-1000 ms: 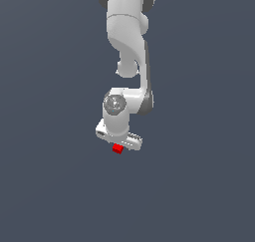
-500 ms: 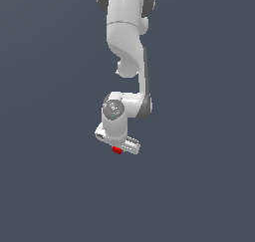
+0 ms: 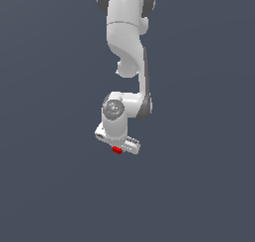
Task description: Pick up the red cube and move it to a goal position.
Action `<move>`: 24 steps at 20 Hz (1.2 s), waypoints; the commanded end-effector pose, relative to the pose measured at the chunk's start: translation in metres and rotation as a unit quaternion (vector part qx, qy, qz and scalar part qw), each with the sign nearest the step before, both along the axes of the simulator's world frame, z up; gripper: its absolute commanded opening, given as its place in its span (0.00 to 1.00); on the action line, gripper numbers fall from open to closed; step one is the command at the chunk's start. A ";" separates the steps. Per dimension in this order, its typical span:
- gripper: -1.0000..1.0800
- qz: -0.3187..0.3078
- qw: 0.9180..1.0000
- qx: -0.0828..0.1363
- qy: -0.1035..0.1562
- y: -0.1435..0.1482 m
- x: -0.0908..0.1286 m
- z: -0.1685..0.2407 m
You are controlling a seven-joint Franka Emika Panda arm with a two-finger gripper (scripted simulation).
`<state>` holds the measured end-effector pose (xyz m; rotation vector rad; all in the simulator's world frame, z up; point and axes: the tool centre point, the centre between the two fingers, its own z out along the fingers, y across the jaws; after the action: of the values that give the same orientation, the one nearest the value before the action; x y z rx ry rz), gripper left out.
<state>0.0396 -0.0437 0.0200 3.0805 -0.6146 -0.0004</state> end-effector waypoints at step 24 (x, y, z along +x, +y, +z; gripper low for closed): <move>0.00 0.000 1.000 0.000 0.000 0.084 -0.084 0.088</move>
<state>-0.0361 0.0316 0.0985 3.0807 -0.6146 -0.0015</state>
